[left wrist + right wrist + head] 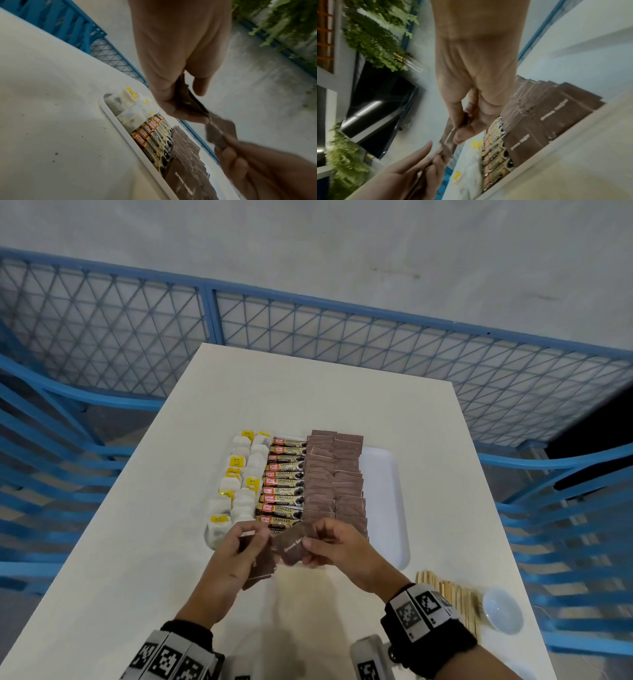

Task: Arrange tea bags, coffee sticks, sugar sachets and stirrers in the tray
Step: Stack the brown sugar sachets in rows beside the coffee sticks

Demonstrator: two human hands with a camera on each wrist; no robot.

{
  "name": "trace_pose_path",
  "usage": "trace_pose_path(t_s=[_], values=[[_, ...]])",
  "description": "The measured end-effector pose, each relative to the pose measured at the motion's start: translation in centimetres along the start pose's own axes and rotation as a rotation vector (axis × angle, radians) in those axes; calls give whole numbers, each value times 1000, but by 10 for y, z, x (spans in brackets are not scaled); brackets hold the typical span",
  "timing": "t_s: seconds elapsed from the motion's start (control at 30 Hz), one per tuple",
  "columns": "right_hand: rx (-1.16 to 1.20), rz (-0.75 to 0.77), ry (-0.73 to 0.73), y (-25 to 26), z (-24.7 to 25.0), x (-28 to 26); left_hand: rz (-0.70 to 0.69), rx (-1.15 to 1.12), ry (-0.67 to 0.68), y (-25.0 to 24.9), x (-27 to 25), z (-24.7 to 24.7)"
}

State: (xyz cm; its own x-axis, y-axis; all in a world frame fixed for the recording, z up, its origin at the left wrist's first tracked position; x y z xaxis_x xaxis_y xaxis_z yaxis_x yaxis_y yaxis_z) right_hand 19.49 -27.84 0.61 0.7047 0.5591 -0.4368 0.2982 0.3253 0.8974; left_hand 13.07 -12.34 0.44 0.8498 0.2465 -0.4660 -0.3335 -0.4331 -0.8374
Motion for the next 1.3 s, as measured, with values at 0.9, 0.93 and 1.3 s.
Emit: trace_pose_path(t_s=[0.9,0.93,1.3], values=[[-1082,3,-480,-37,26,19,22,9,127,3,-1,0],[-1094,10,-476,-36,26,19,22,23,131,3,-1,-1],[-1079,86,-471,-31,27,14,-6,-9,78,-2,1,7]])
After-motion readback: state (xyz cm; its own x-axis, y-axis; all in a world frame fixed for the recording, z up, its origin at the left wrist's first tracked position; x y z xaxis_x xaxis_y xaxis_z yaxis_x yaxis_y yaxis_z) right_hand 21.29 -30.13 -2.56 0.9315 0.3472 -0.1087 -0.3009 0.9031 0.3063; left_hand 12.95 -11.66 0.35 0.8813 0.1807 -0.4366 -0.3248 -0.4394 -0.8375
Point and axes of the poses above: each hand's wrist, its own x-axis towards the middle knuckle, its own z-axis out of the back of the hand, y = z × x, the point moved 6 cm from there along x, towards the middle knuckle, and after that the axes turned 10 degrees about -x, right-handed, at the moved point
